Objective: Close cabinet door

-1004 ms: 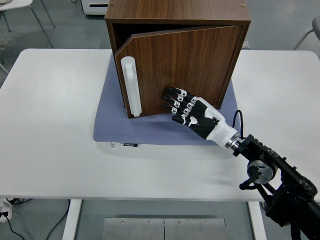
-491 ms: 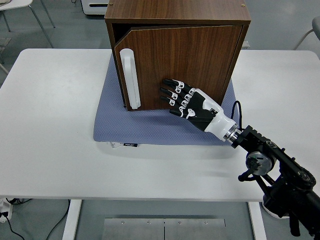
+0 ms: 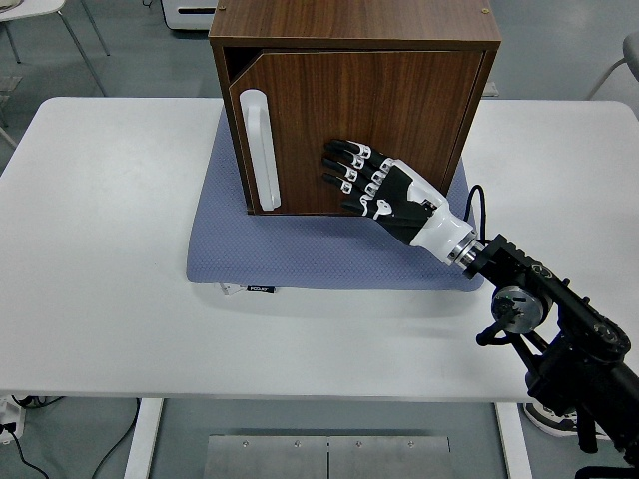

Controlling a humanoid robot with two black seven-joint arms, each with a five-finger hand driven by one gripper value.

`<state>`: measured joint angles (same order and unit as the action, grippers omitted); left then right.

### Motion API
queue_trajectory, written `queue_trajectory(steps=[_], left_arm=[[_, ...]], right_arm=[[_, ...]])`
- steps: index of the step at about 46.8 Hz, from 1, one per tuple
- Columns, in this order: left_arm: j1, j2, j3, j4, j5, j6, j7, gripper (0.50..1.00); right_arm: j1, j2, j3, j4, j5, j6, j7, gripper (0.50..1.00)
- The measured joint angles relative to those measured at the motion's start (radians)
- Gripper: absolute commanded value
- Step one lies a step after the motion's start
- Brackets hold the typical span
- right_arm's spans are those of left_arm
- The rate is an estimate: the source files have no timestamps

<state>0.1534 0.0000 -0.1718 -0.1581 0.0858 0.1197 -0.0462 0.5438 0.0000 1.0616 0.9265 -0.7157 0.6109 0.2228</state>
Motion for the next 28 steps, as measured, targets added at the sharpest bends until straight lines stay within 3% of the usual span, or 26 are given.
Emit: queue_trajectory(steps=[11,22,28], left_arm=[[0.0,0.0,0.0,0.0,0.0,0.0,0.0,1.0],[0.0,0.0,0.0,0.0,0.0,0.0,0.0,1.0],[0.0,0.0,0.0,0.0,0.0,0.0,0.0,1.0]], right_arm=[[0.023,0.0,0.001,-0.001,0.02,-0.004,0.026,1.0],[0.028,0.0,0.005,0.0,0.043,-0.084,0.063,1.0],[0.025,0.0,0.005,0.003,0.044,-0.095,0.073,1.0]])
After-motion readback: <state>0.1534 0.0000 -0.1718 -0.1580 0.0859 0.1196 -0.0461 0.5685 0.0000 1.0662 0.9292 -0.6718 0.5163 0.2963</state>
